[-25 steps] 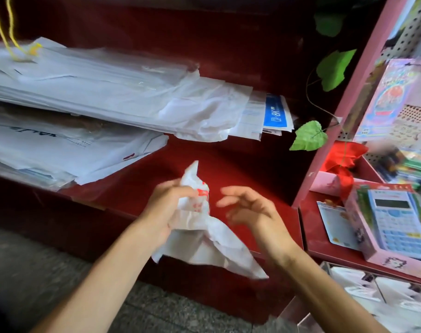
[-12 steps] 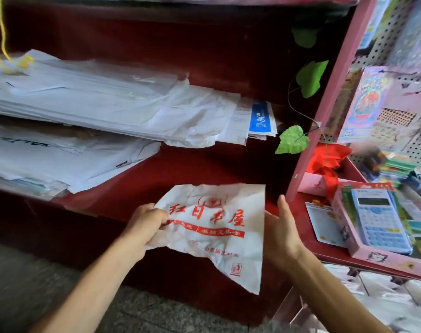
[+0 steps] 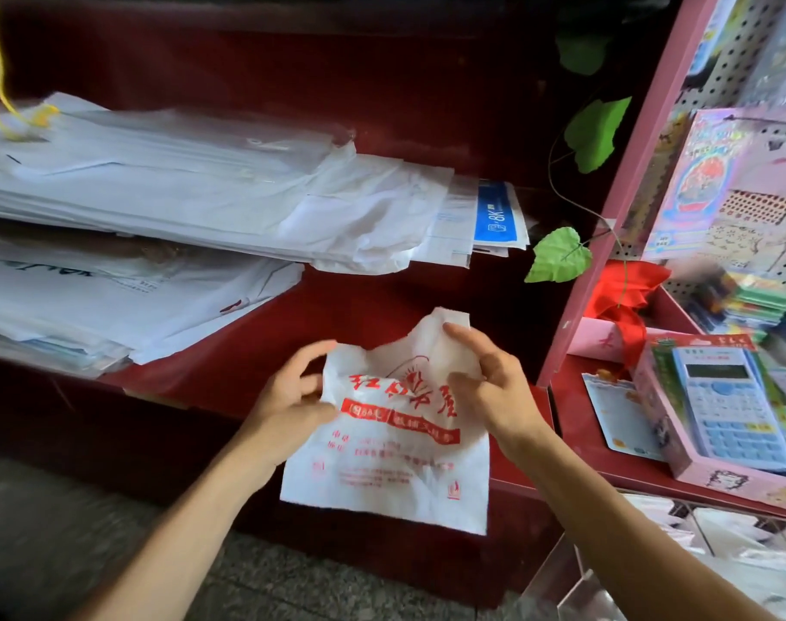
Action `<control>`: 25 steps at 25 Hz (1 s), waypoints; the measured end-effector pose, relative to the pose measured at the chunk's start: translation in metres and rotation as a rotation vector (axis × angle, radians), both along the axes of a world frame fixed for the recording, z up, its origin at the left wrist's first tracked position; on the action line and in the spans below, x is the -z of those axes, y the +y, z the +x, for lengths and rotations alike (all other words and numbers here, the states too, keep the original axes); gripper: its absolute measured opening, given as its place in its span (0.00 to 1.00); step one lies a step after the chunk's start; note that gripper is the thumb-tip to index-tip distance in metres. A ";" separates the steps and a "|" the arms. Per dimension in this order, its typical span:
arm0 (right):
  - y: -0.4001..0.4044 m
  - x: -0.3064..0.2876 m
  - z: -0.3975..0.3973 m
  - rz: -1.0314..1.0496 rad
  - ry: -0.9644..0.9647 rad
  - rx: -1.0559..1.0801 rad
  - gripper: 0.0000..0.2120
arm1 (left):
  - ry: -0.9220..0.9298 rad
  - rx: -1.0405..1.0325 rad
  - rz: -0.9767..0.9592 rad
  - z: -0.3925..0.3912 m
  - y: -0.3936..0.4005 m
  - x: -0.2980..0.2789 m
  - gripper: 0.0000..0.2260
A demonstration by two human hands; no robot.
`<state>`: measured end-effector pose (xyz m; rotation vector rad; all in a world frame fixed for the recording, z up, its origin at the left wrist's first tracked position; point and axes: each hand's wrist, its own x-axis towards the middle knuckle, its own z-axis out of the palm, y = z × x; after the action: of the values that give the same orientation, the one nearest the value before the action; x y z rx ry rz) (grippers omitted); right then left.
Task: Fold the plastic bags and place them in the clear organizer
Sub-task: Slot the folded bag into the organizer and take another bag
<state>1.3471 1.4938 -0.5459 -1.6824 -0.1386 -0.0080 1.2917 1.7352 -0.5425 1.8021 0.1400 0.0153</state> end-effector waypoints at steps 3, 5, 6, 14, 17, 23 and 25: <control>-0.002 0.009 0.002 0.094 0.077 0.029 0.28 | -0.027 -0.036 0.015 0.006 -0.004 -0.001 0.32; -0.006 0.018 0.003 -0.034 0.255 0.138 0.24 | 0.185 -0.006 0.110 0.003 -0.008 0.002 0.26; -0.010 0.024 0.004 -0.124 0.336 0.166 0.22 | 0.292 0.032 0.131 0.003 -0.009 0.007 0.24; -0.019 0.013 0.000 -0.165 -0.236 0.038 0.31 | -0.157 -0.076 0.138 -0.002 -0.018 -0.010 0.23; -0.023 0.026 0.008 -0.233 -0.153 0.094 0.28 | -0.027 -0.061 0.124 0.002 -0.017 -0.001 0.23; -0.033 0.047 0.011 -0.553 -0.022 0.151 0.29 | 0.290 0.038 0.287 0.003 -0.015 0.024 0.24; -0.031 0.039 0.004 -0.518 -0.115 0.081 0.32 | 0.258 0.023 0.275 0.004 -0.015 0.022 0.24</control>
<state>1.3516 1.4629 -0.5846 -2.2052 -0.1682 -0.1398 1.2957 1.7205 -0.5643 2.0757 0.3135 -0.2248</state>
